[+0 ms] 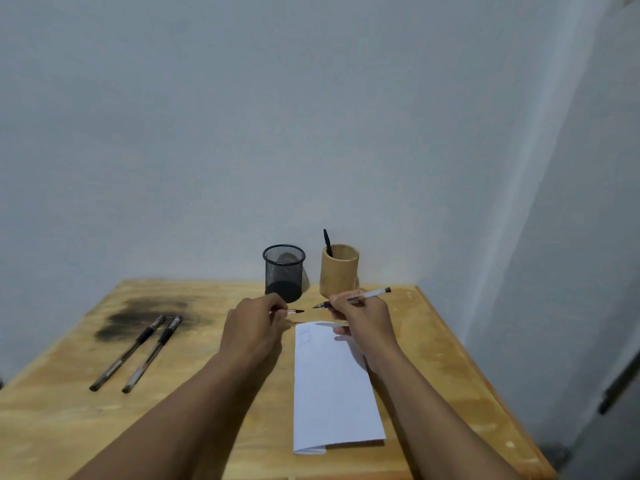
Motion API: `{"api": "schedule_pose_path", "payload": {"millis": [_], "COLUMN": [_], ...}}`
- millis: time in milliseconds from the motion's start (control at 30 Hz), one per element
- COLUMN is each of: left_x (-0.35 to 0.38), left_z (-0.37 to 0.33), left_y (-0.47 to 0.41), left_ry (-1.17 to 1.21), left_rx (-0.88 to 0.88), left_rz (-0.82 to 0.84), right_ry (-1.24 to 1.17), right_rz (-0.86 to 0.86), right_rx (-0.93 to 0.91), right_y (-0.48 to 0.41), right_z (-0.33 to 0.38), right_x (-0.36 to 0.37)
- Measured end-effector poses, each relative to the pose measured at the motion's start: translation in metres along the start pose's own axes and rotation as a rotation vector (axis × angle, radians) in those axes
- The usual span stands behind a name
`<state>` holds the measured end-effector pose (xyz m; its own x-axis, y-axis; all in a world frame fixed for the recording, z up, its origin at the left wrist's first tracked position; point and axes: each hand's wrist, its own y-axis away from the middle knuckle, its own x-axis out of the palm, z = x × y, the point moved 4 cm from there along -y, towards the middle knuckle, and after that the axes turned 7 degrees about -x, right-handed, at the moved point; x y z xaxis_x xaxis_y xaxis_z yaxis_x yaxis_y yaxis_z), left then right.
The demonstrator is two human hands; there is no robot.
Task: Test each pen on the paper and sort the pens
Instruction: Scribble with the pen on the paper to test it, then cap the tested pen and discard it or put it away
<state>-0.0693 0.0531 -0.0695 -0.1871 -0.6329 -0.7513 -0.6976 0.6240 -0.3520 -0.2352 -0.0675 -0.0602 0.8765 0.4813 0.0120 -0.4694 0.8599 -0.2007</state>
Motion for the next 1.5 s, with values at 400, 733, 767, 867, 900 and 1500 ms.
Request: {"api": "schedule_pose_path", "payload": {"millis": [400,733,767,867,900,1500], "left_x": [-0.035,-0.049,-0.049,-0.050,-0.051,-0.033], "left_z": [-0.048,-0.060,-0.060,-0.057,-0.056,-0.058], "left_y": [-0.009,-0.007,-0.007,-0.007,-0.007,0.011], "left_ry": [0.306,0.401,0.410,0.432,0.430,1.039], "left_rx": [0.081,0.039,0.035,0.018,0.016,-0.264], "left_rz": [0.088,0.112,0.122,0.127,0.129,0.204], "right_ry": [-0.225,-0.274,-0.274,-0.295,-0.290,-0.399], "right_rz": [0.042,0.055,0.054,0.024,0.039,0.085], "right_rx": [0.061,0.016,0.013,-0.002,-0.007,0.104], "right_y": [0.001,0.005,0.006,0.006,0.007,0.007], "right_z": [0.017,0.042,0.044,0.048,0.051,0.033], "right_x": [-0.001,-0.008,-0.008,-0.008,-0.007,0.003]}}
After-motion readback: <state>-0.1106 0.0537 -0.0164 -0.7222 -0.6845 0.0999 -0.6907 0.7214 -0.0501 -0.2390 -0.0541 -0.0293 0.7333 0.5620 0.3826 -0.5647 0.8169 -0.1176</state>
